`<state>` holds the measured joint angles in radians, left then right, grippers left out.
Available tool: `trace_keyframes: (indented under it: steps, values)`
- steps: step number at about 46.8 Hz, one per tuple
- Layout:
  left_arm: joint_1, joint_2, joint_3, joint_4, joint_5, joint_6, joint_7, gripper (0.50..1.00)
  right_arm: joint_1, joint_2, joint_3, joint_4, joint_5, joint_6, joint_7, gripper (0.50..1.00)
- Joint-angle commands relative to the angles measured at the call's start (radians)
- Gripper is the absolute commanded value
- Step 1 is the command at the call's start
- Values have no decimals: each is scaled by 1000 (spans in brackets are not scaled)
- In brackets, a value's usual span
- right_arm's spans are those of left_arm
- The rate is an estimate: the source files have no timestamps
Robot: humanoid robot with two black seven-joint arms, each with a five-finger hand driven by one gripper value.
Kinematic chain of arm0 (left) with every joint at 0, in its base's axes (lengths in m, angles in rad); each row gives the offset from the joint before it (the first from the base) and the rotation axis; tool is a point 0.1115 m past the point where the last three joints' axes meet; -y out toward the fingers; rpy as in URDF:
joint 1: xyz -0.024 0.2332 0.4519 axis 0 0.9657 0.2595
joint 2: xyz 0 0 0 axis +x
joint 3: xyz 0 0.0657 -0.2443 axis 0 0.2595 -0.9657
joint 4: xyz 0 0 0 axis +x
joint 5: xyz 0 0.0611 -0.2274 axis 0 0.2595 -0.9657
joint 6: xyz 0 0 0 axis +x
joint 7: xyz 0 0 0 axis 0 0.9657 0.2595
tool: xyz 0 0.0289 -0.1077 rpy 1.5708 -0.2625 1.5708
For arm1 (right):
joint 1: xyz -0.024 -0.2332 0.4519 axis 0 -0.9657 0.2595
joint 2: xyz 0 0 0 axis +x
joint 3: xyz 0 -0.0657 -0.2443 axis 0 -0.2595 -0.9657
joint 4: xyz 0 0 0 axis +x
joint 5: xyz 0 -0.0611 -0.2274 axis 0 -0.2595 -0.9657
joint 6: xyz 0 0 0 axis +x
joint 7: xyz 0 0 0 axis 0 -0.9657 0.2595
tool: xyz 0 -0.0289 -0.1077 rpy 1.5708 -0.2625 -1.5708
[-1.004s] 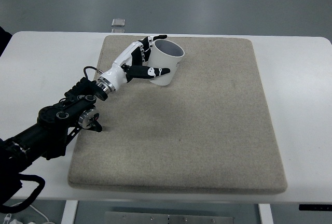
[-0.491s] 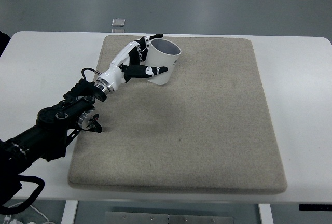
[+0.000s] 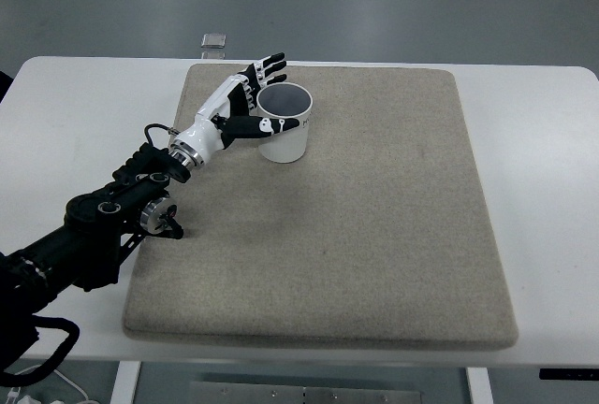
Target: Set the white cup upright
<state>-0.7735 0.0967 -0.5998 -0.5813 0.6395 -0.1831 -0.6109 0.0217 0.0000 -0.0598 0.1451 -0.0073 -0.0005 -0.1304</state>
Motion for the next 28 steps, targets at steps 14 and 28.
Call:
trace_keyframes:
  steps: [14,28]
  values:
    - [-1,0,-2,-8,-21,-1,0,994,0,0,0,1,-2,-1,0,930]
    - [-21,12,-2,-11,-90,-18,0,994,3,0,2,1,-3,-1,3,930]
